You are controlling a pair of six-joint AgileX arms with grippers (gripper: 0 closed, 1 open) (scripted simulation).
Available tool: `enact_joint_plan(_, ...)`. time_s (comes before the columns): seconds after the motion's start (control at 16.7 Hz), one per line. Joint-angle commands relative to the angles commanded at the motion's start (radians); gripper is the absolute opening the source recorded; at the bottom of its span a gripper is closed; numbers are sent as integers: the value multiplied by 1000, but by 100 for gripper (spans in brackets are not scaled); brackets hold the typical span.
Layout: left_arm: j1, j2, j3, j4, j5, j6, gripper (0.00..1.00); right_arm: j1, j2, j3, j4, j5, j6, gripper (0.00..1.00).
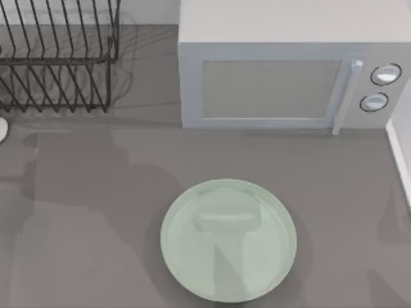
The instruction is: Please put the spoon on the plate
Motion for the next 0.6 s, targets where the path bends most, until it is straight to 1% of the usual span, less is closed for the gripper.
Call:
enact_joint_plan(0.36,4,97,-154,265,1,5,100,0,0,0,0,0,0,100)
enact_joint_plan(0.48,5,114,-183,303,1,6,100,0,0,0,0,0,0,100)
enact_joint_plan(0.6,5,116,-186,306,1,6,100,0,0,0,0,0,0,100)
